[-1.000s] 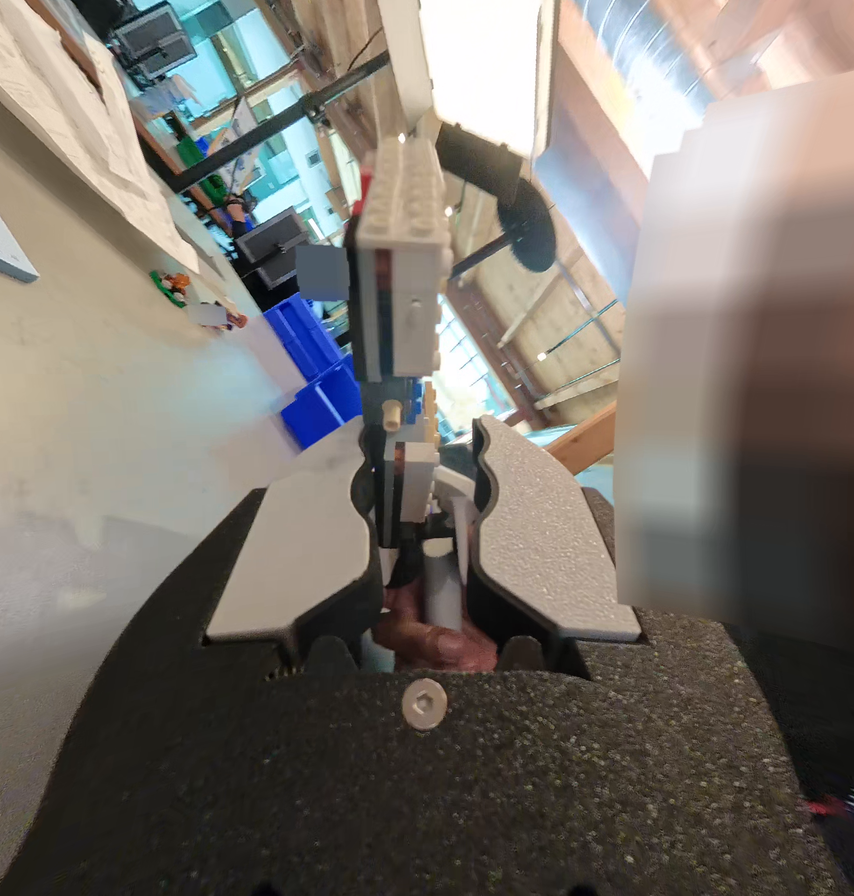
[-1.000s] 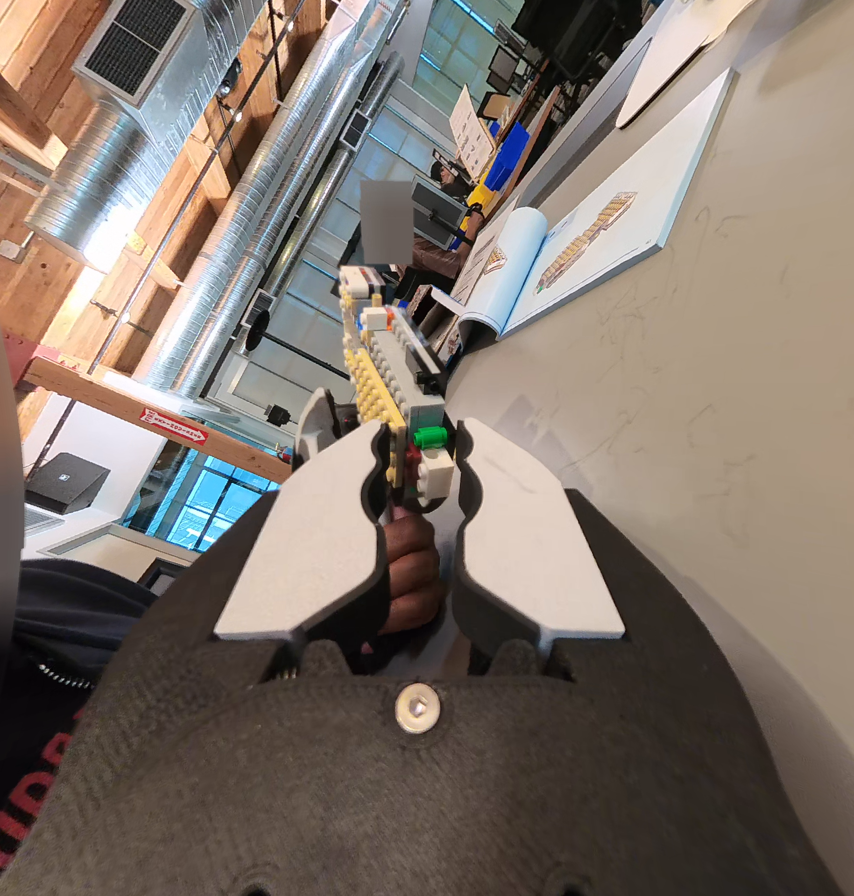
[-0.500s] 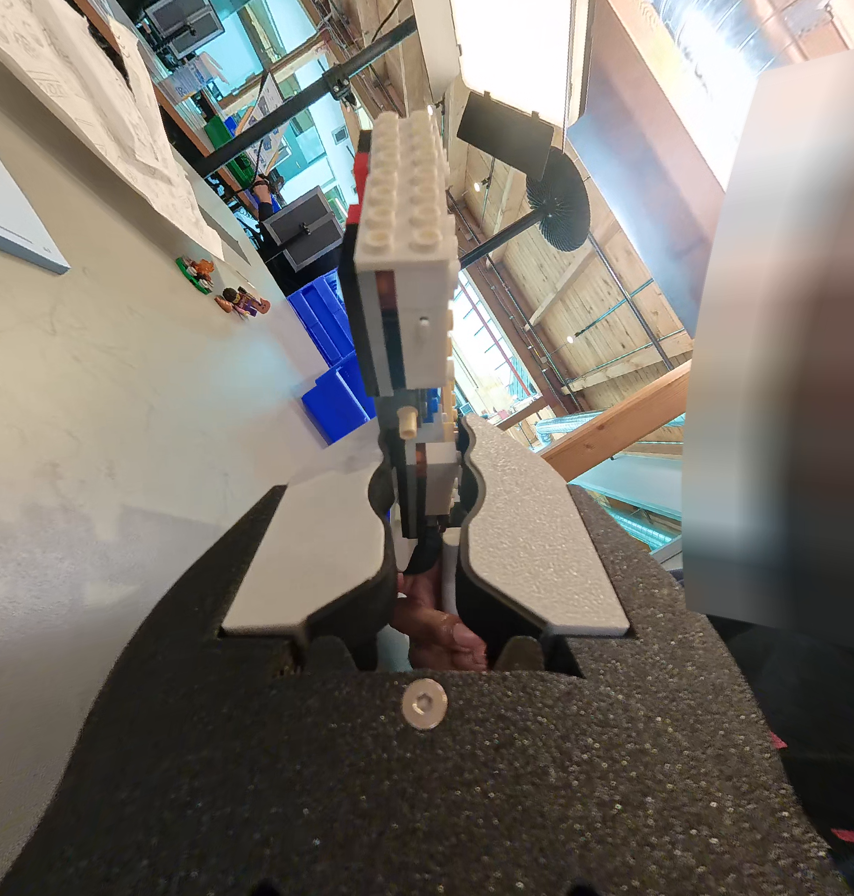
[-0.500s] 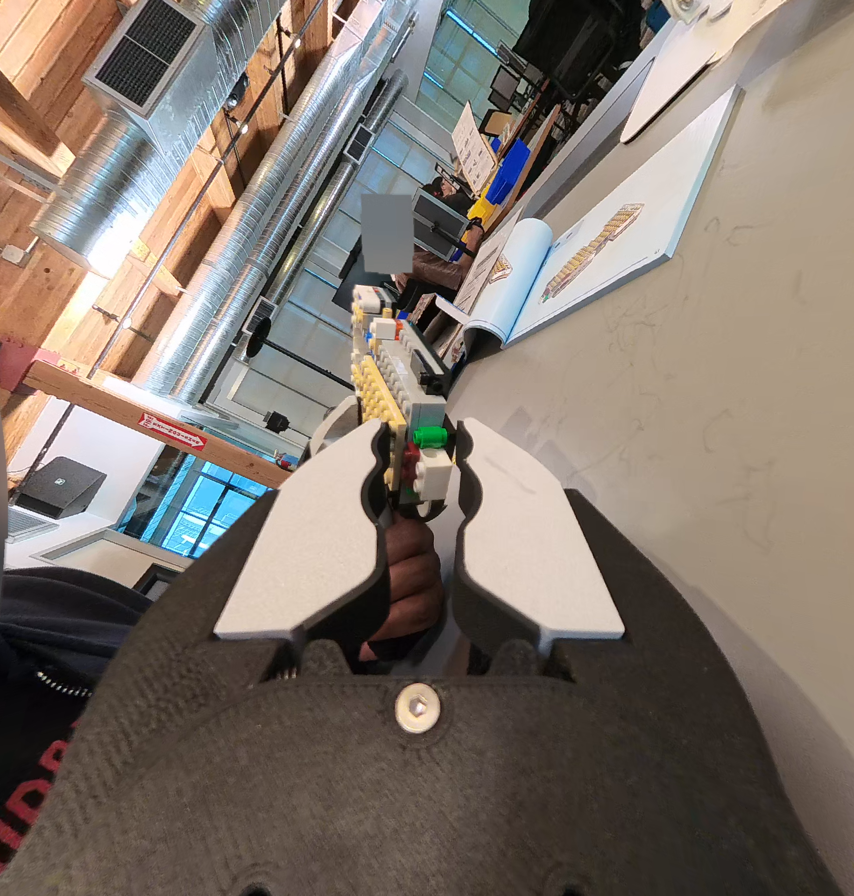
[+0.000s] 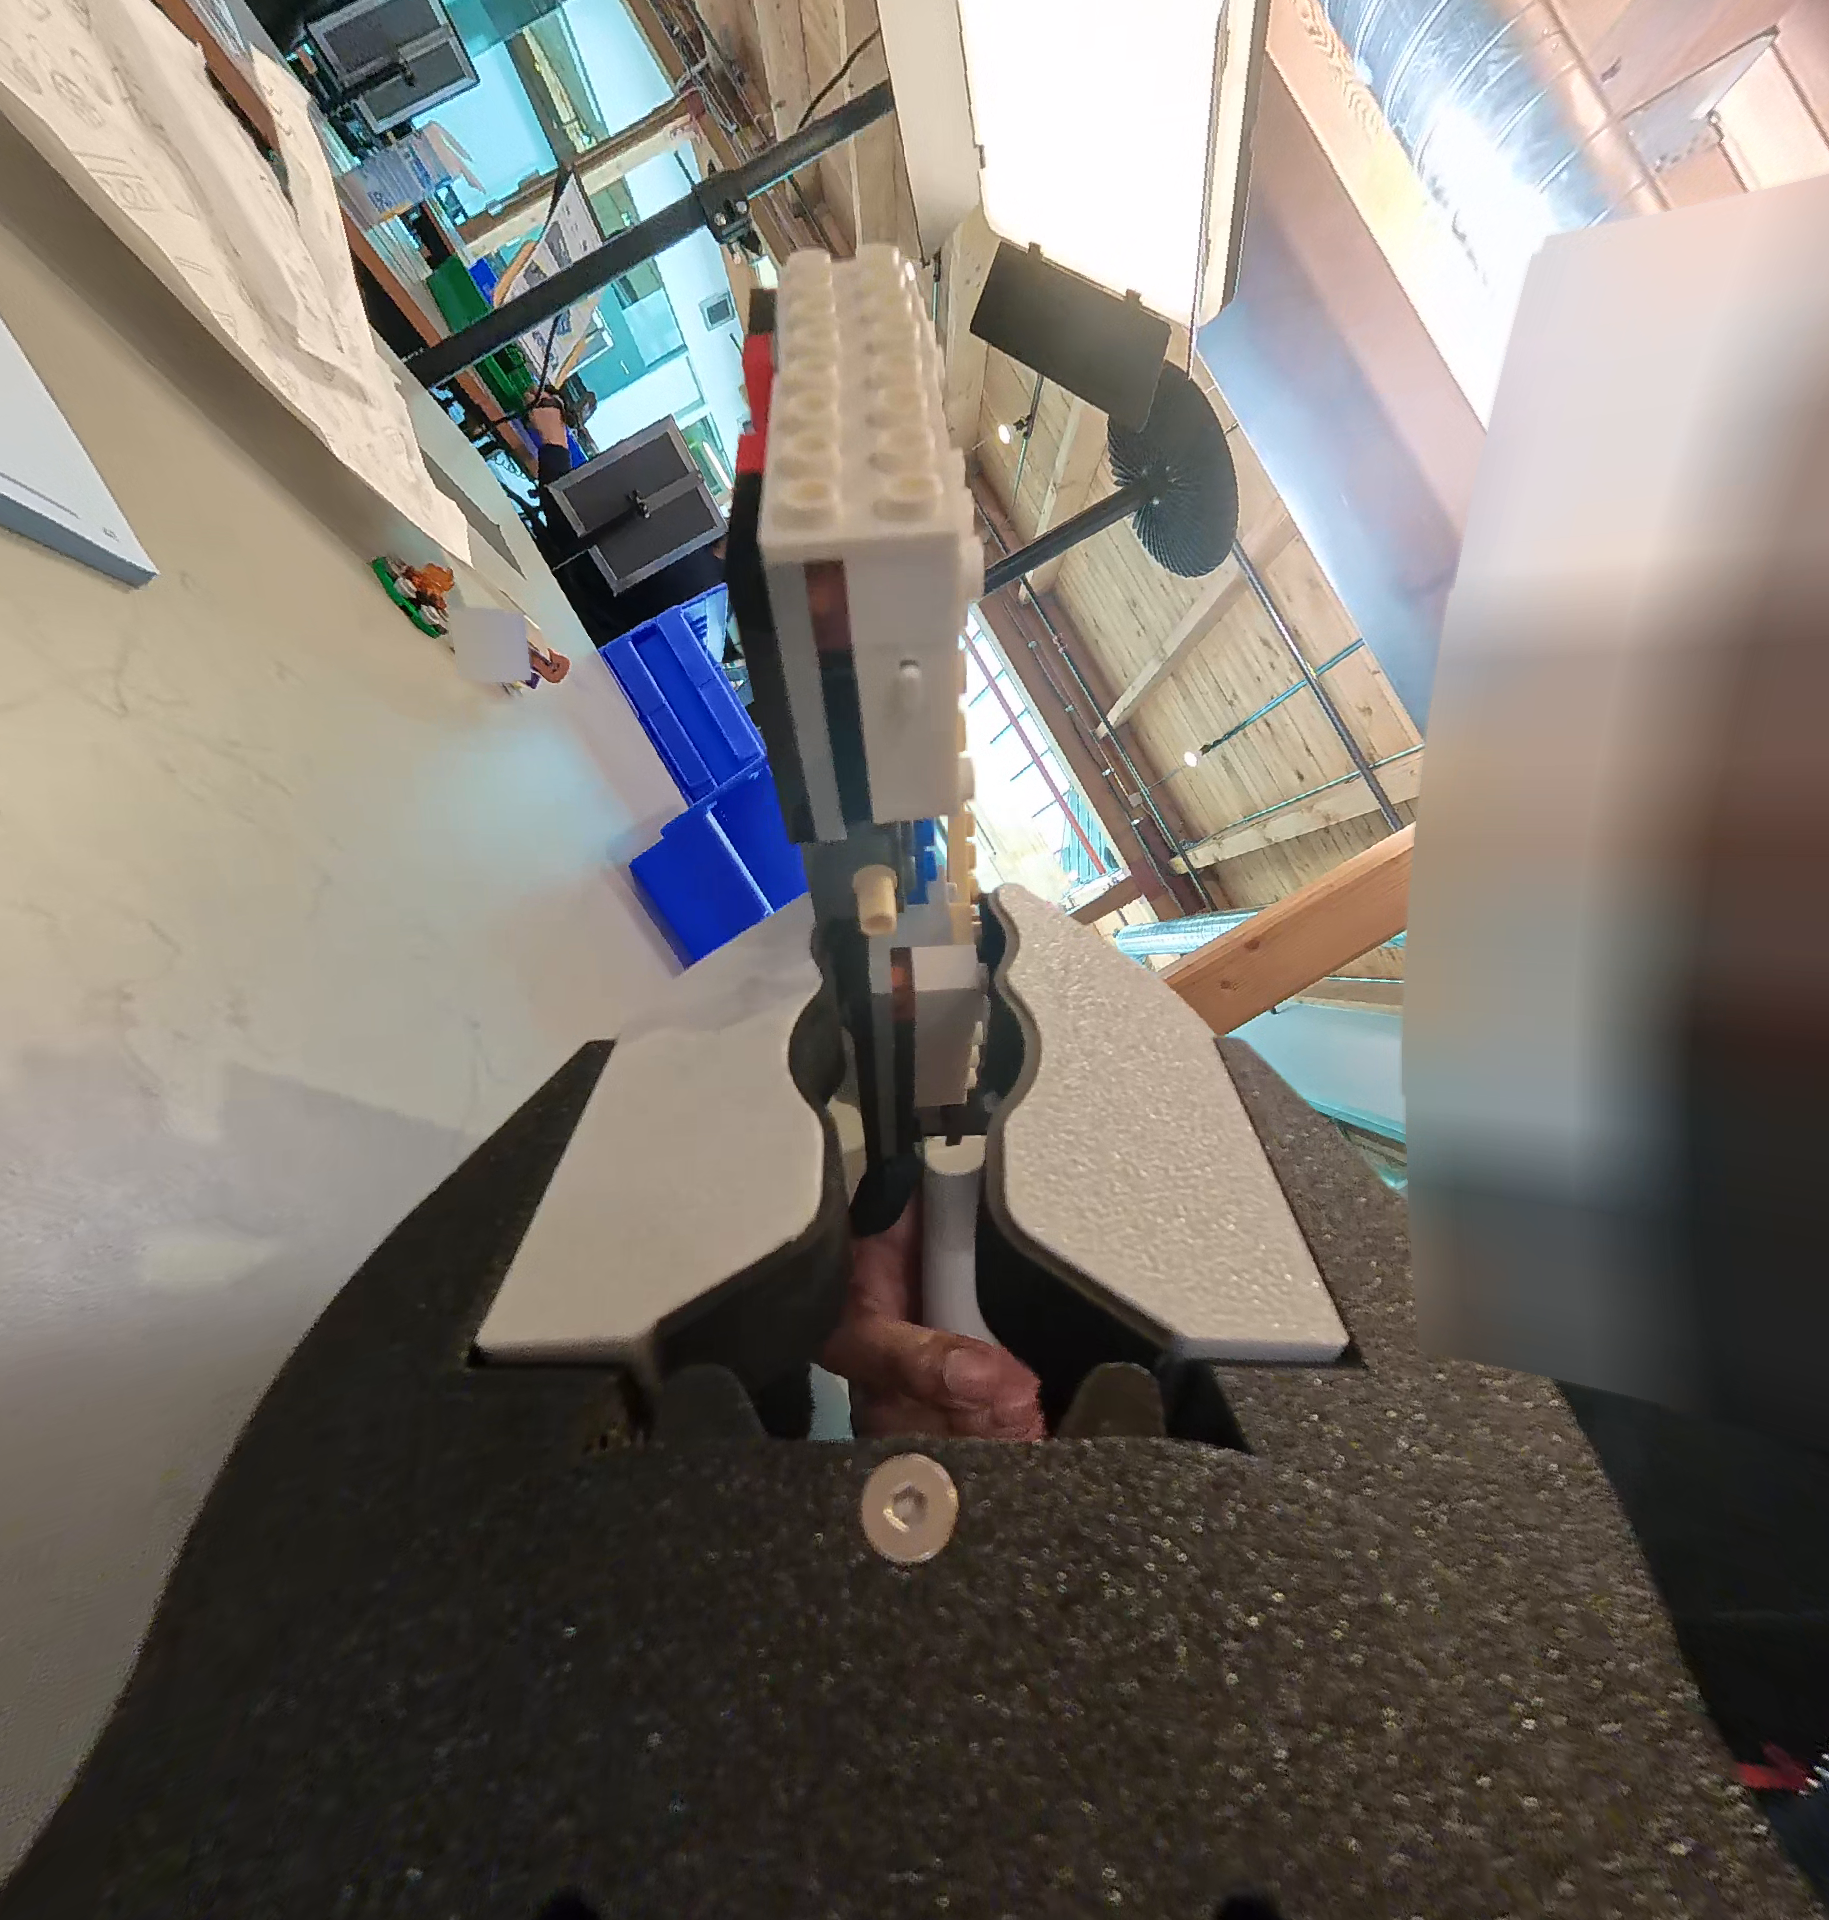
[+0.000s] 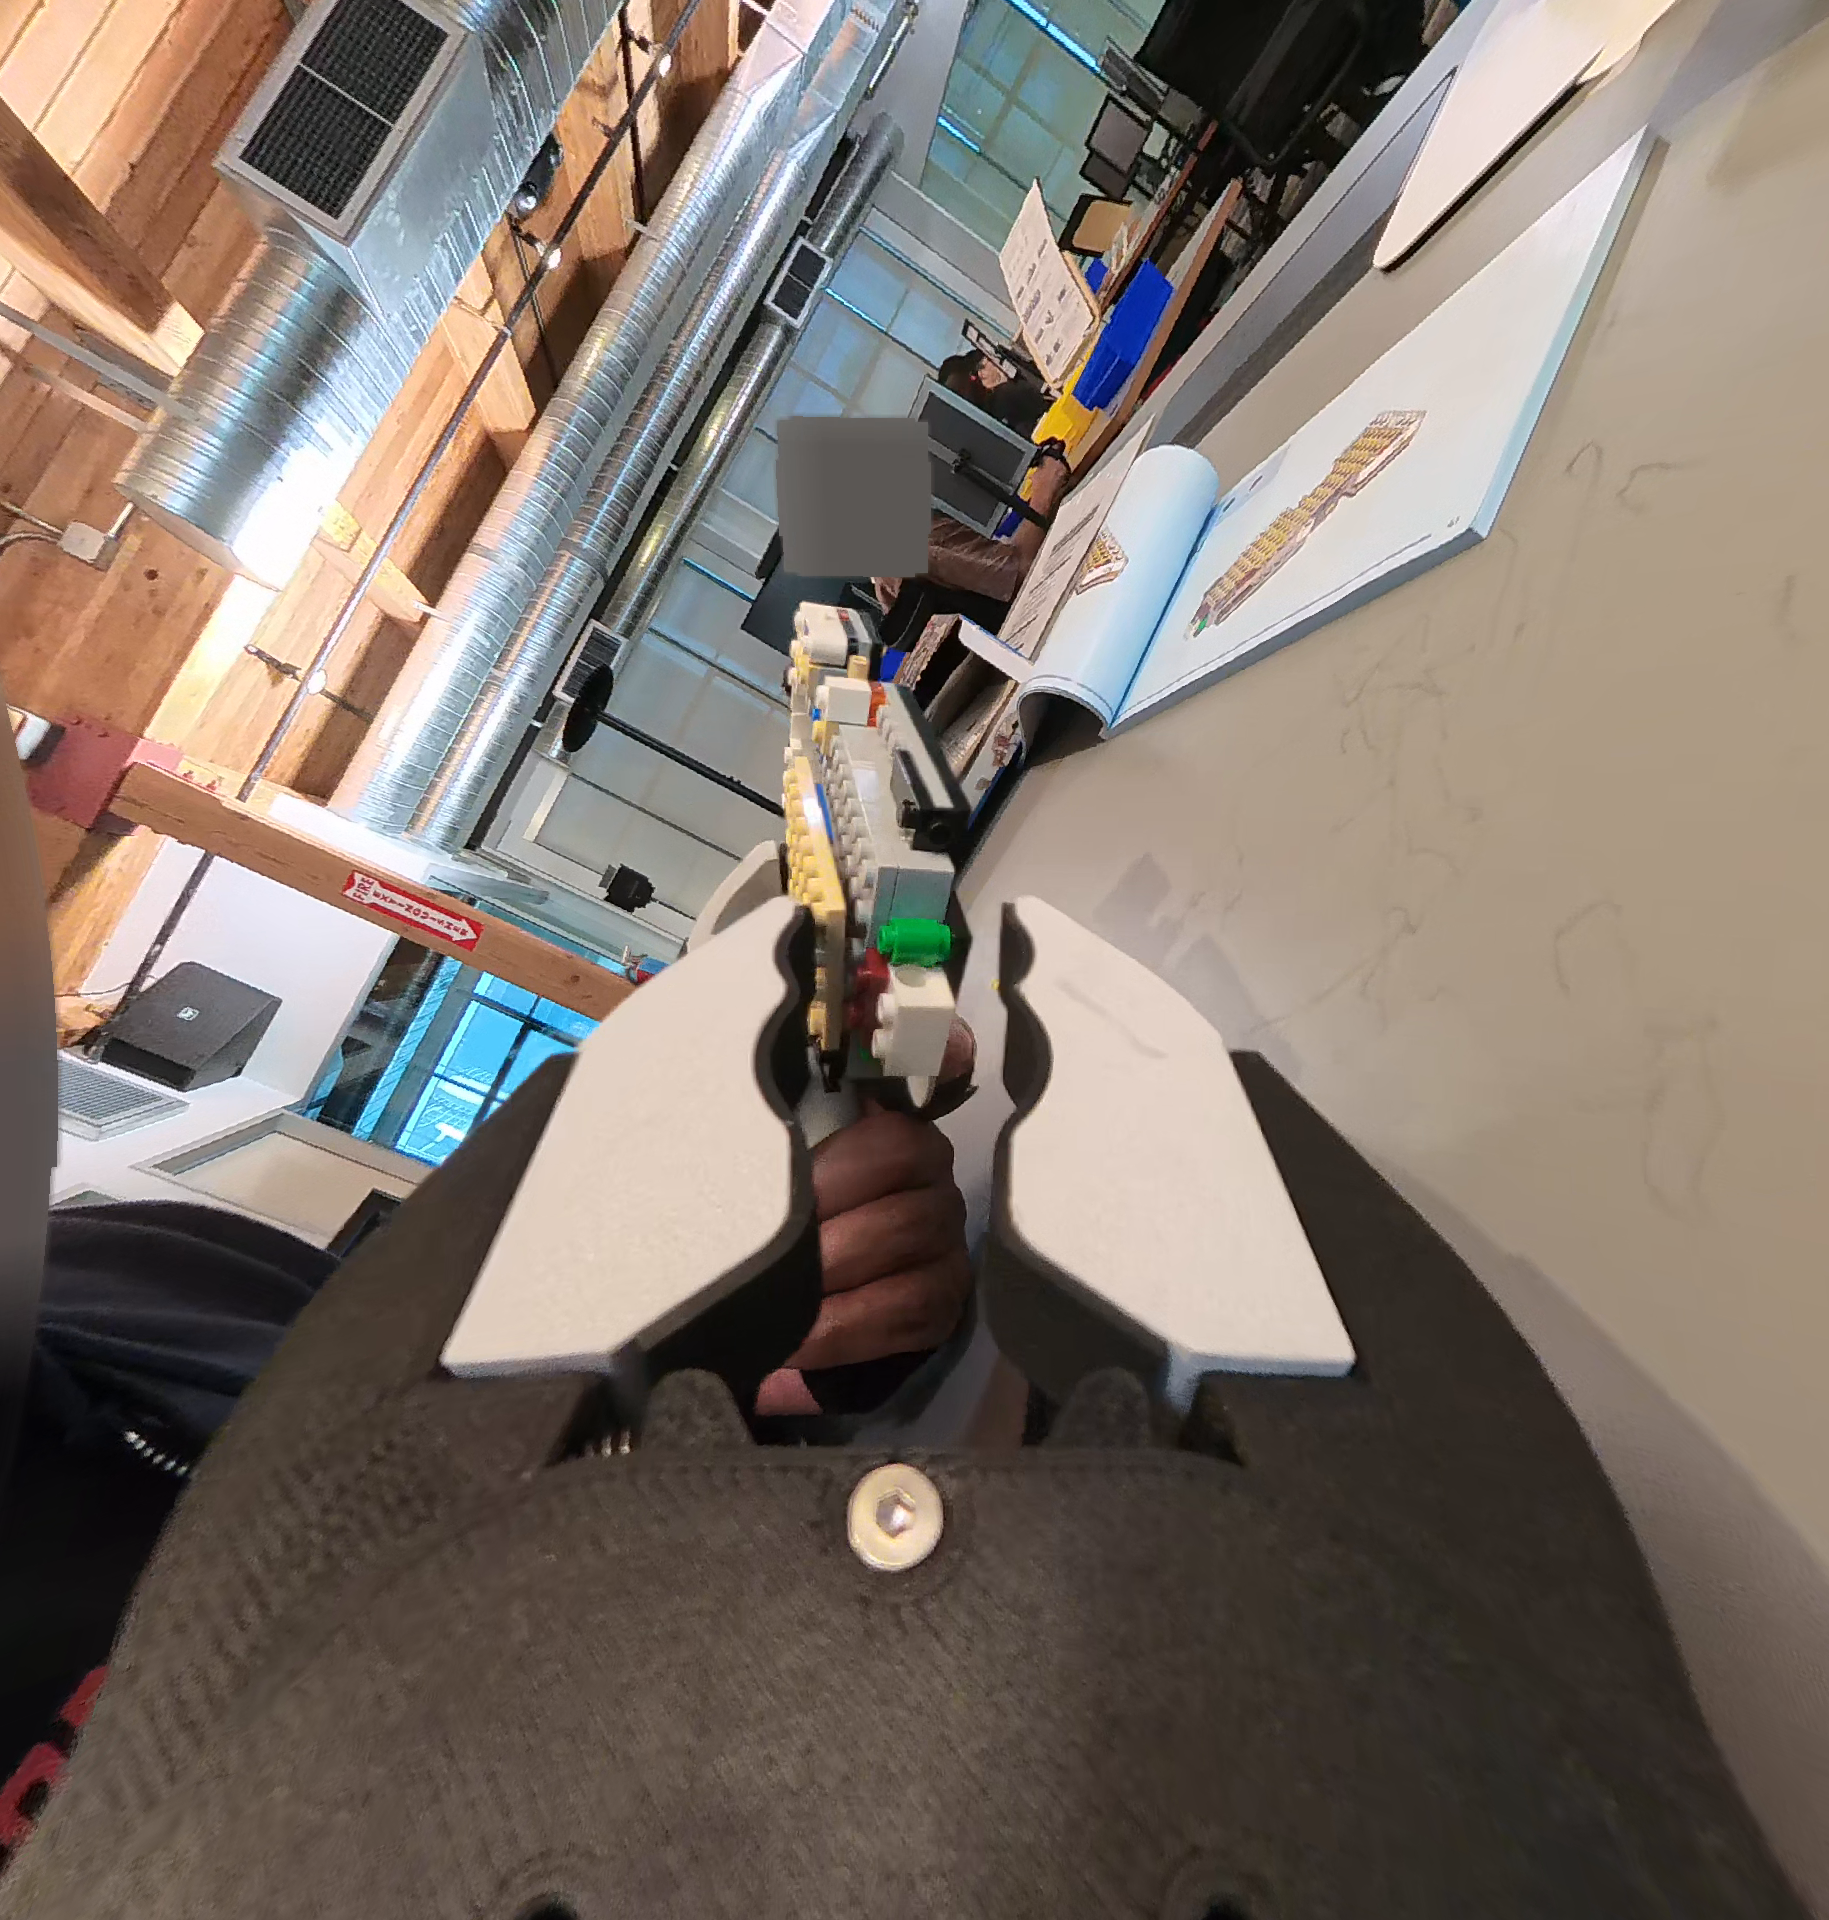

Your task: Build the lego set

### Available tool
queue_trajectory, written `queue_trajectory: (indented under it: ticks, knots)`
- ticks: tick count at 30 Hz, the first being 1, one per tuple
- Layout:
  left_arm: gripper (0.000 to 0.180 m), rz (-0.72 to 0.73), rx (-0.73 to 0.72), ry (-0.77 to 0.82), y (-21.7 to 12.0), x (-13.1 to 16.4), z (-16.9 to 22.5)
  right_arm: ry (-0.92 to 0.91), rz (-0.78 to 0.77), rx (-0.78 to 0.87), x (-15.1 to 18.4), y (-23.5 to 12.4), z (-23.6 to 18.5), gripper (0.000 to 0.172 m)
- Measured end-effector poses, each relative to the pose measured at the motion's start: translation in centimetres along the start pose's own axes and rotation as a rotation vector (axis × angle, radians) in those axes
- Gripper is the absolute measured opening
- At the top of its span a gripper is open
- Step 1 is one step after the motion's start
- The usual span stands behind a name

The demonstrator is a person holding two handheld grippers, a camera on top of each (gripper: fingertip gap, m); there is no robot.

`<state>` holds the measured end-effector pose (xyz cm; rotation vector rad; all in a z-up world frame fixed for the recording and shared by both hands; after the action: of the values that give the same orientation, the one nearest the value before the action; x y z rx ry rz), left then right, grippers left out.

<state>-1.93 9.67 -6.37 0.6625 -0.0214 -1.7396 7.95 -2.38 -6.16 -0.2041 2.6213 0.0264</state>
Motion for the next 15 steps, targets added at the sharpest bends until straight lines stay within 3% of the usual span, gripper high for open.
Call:
queue_trajectory:
  ticks: [8, 15]
  knots:
    - [0.023, 0.014, 0.0, -0.003, -0.11, -0.06, -0.02, 0.013, -0.023, -0.021, 0.16, 0.12, -0.09, 0.04]
    - [0.023, -0.002, 0.015, 0.024, 0.0, 0.1, 0.24, 0.024, 0.014, -0.065, 0.15, 0.04, 0.01, 0.025]
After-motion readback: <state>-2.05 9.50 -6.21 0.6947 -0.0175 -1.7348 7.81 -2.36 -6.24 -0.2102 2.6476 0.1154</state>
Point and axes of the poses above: each gripper's, where its closed fingertips meet, y out along the fingers, x out of its underside, z = x × y across the jaws, the point moved 7 cm from there along -y, back along the fingers, and after that the axes turned 5 degrees about x, right-handed, at the moved point
